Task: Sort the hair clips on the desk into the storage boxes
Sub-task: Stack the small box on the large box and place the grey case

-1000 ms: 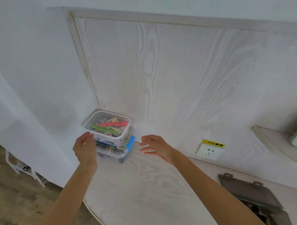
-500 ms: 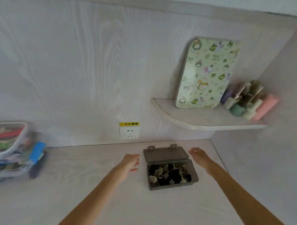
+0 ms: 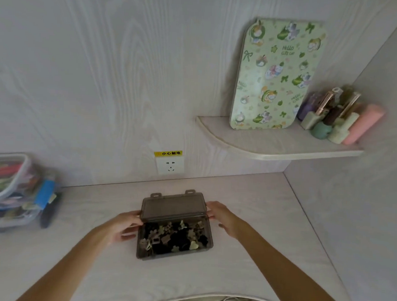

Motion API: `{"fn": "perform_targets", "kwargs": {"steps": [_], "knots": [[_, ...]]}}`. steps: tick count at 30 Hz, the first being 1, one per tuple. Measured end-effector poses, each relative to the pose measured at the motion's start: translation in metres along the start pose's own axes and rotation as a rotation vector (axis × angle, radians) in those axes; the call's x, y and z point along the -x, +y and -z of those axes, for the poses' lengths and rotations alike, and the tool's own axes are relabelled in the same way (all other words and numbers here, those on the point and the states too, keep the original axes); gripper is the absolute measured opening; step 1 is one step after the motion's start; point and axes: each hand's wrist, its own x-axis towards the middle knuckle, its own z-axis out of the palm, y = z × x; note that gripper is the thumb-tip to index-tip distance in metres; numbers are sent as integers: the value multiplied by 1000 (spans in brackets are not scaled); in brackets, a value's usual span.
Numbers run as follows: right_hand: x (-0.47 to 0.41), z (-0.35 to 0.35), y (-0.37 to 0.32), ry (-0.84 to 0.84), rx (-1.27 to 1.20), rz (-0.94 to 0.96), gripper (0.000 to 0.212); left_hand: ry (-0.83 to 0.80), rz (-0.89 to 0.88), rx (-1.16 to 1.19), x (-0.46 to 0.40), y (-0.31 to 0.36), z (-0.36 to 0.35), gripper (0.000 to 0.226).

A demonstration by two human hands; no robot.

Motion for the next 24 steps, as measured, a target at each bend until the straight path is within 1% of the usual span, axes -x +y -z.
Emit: {"fn": "perform_targets", "kwargs": {"steps": [1,3,5,6,7,8,9,10,11,13,14,16,17,18,19,21,24], "knots": [[-4,-10,-1,-28,20,13,24,6,3,-7,1,-3,12,48],[-12,-24,-5,-50,27,38,32,9,-23,14,4,-5,26,51],[-16,-29,-12,-37,-29,85,39,10,-75,130,7,-2,32,45],[-16,-29,-17,-31,-76,114,40,20,-111,213,8,0,35,37],[-17,-25,-19,-27,-130,145,37,38,-144,280,8,3,35,29],[-15,-21,-22,-36,-169,179,32,65,-171,324,8,6,36,27],[-14,-15,-22,-53,-190,207,25,98,-193,315,8,7,36,33],[-12,-11,-20,-72,-187,232,22,131,-214,250,9,6,35,42],[-11,-7,-18,-88,-149,257,26,159,-240,132,10,5,33,50],[-8,-6,-12,-83,77,297,29,203,-340,-178,17,-4,27,52],[-8,-8,-8,-53,236,334,30,222,-444,-388,18,-10,24,51],[-12,-19,5,-1,655,504,47,275,-698,-883,15,-28,20,56],[-14,-25,12,7,869,601,53,291,-804,-1072,14,-36,17,60],[-16,-29,18,22,1048,681,54,302,-870,-1221,13,-42,14,62],[-18,-32,25,46,1190,741,53,312,-891,-1329,11,-49,11,63],[-22,-35,35,118,1342,807,53,330,-889,-1413,8,-58,6,63],[-27,-38,45,174,1369,829,53,354,-886,-1428,7,-65,4,61]]}}
